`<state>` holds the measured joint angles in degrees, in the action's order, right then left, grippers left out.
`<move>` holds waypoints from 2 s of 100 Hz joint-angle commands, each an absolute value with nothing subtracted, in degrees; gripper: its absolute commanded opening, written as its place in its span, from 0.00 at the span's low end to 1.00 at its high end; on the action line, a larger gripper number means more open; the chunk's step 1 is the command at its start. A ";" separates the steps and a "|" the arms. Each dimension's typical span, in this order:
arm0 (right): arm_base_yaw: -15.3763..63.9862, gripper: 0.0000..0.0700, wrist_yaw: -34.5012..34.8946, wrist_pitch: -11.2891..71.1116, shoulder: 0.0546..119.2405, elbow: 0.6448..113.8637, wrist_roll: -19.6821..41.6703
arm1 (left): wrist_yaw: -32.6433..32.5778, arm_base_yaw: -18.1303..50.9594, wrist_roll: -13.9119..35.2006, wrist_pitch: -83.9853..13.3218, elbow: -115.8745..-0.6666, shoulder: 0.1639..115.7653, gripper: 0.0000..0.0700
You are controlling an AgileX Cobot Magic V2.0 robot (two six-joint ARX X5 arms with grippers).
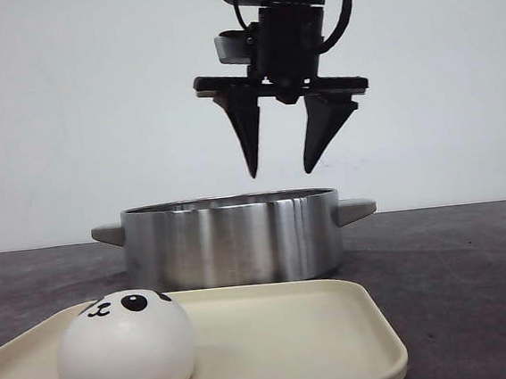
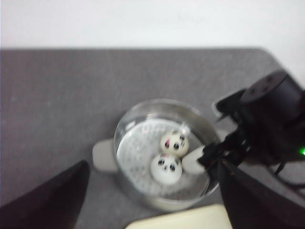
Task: Steam buns
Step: 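Lift the bun with the right gripper into the pot and release, then lower the left gripper onto the last panda bun on the tray and grasp, then carry the bun with the left gripper into the pot and release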
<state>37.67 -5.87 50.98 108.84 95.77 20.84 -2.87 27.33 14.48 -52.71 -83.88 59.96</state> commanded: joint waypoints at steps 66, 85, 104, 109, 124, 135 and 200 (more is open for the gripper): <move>43.90 0.02 -6.50 43.68 77.97 100.66 19.31 | 15.22 37.54 21.28 -44.80 -48.97 65.91 0.73; 43.83 0.02 -6.50 44.29 77.08 100.66 19.51 | 15.03 41.23 21.30 -40.82 -48.99 73.08 0.74; 43.86 0.02 -6.55 45.21 77.08 100.62 20.78 | 14.50 42.78 21.34 -38.41 -48.99 80.14 0.74; 43.86 0.02 -6.52 45.17 77.08 100.62 21.08 | 14.20 42.83 21.34 -37.85 -48.99 81.67 0.74; 43.86 0.02 -6.55 45.21 77.08 100.62 21.26 | 13.30 42.83 21.39 -35.90 -48.99 85.03 0.73; 43.86 0.02 -6.52 45.21 77.08 100.62 21.23 | 12.56 42.83 21.58 -35.11 -48.99 86.50 0.73; 44.07 0.02 -6.48 46.24 77.08 100.60 20.58 | -0.19 43.24 17.91 -30.74 -57.60 76.69 0.02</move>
